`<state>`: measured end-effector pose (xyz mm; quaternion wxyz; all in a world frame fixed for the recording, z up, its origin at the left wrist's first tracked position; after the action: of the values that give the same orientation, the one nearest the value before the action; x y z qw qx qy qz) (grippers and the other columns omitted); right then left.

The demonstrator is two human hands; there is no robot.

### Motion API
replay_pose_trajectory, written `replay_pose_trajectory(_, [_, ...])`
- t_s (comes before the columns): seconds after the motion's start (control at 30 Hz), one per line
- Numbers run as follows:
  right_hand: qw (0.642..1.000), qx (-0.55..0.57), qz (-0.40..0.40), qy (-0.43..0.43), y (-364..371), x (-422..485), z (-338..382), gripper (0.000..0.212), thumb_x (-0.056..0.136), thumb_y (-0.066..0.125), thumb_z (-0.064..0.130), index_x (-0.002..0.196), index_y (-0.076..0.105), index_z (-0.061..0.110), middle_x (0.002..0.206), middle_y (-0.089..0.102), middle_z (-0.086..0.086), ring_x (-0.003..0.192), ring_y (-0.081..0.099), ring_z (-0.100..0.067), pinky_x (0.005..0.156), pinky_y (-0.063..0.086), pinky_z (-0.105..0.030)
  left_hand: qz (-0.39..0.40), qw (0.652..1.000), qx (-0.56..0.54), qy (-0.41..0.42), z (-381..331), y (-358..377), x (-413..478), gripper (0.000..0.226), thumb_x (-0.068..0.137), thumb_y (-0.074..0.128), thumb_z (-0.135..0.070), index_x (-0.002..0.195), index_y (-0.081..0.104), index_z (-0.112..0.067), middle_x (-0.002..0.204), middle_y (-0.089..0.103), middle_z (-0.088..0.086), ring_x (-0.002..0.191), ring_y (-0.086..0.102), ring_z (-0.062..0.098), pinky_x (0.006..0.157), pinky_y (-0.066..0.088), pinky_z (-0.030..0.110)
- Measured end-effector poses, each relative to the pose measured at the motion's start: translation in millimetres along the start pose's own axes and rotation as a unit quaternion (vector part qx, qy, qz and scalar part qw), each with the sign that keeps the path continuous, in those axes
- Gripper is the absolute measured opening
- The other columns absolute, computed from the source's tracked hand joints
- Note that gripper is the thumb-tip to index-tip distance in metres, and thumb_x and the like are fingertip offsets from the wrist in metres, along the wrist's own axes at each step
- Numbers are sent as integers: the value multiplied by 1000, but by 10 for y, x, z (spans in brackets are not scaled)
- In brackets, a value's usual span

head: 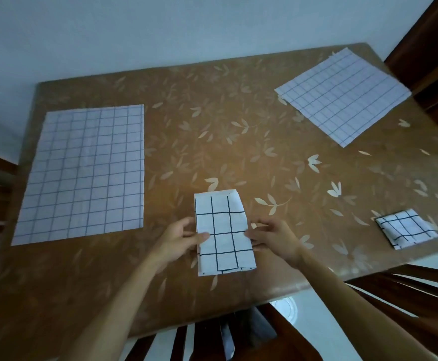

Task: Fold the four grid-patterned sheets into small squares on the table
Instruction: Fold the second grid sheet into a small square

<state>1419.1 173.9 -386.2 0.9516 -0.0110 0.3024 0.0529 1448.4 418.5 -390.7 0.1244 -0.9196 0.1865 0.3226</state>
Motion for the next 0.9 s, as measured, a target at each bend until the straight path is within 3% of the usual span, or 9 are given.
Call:
replay_pose_trajectory(0.1, [999, 49, 0, 12, 31, -30, -25, 18, 93, 61, 0, 107, 72, 3, 101, 75, -20, 92, 74, -33, 75, 61, -37, 7, 998, -55, -3, 13, -31, -18, 38, 88, 75, -22, 120, 58, -35, 112, 75, -2, 99, 74, 23, 89, 58, 45])
replay_pose_trajectory(0.17, [997, 73, 0, 27, 51, -30, -63, 17, 93, 57, -3, 104, 70, -2, 97, 75, -21, 86, 73, -31, 71, 59, -36, 7, 996, -90, -13, 28, -31, -38, 35, 90, 70, -13, 122, 63, -24, 112, 75, 3, 96, 75, 28, 89, 57, 47])
replay_pose_trajectory(0.23, [996, 85, 4, 40, 64, -40, -100, 17, 93, 51, -6, 98, 67, -3, 87, 72, -19, 74, 72, -24, 65, 57, -32, 7, 995, -100, -16, 37, -27, -78, 23, 94, 59, -2, 110, 70, -14, 102, 77, 9, 87, 74, 29, 80, 60, 44])
replay_pose_trajectory(0.3, [995, 91, 9, 46, 78, -63, -126, 18, 94, 48, -8, 96, 64, -1, 85, 68, -18, 71, 69, -22, 61, 56, -29, 4, 994, -109, -21, 31, -4, -125, 32, 99, 47, 3, 89, 74, -11, 91, 77, 11, 76, 72, 26, 68, 59, 40])
replay_pose_trajectory(0.37, [995, 89, 11, 45, 86, -82, -155, 17, 94, 47, -7, 97, 63, 0, 88, 67, -20, 73, 68, -24, 61, 55, -29, -9, 996, -86, -10, 26, 20, -151, 39, 101, 43, 1, 82, 75, -13, 90, 78, 8, 74, 72, 24, 66, 58, 40])
replay_pose_trajectory(0.5, [994, 103, 22, 34, 129, -149, -118, 8, 95, 58, 5, 102, 62, 5, 99, 71, -19, 85, 70, -31, 71, 57, -36, -14, 995, -97, 8, 13, 89, -163, 22, 100, 54, -15, 112, 69, -26, 103, 77, 3, 91, 73, 24, 80, 58, 45])
replay_pose_trajectory(0.57, [994, 99, 42, 35, 159, -191, -51, 20, 94, 64, 11, 113, 63, 8, 108, 74, -15, 96, 72, -35, 78, 59, -41, 13, 994, -109, 12, -26, 132, -177, 26, 96, 61, -27, 120, 66, -31, 112, 76, -6, 103, 72, 18, 89, 57, 42])
replay_pose_trajectory(0.67, [996, 65, 50, 27, 188, -228, 14, 27, 94, 64, 15, 121, 67, 11, 111, 75, -9, 102, 71, -32, 91, 57, -46, 31, 997, -68, 33, -122, 191, -218, 34, 89, 71, -26, 123, 64, -27, 114, 75, -6, 102, 73, 16, 87, 59, 40])
replay_pose_trajectory(0.9, [999, 39, 28, 3, 158, -260, 100, 27, 98, 61, 16, 124, 66, 14, 113, 75, -5, 102, 72, -25, 91, 58, -45, -12, 997, -35, 67, -197, 246, -248, 41, 85, 78, -26, 122, 60, -22, 114, 74, -1, 101, 73, 20, 83, 62, 46])
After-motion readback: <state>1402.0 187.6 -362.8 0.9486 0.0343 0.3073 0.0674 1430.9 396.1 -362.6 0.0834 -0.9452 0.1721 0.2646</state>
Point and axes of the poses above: each hand's wrist, its own x-axis towards the middle knuckle, its own y-axis out of the palm, z = x × y, the point moved 4 cm from there along x, towards the middle knuckle
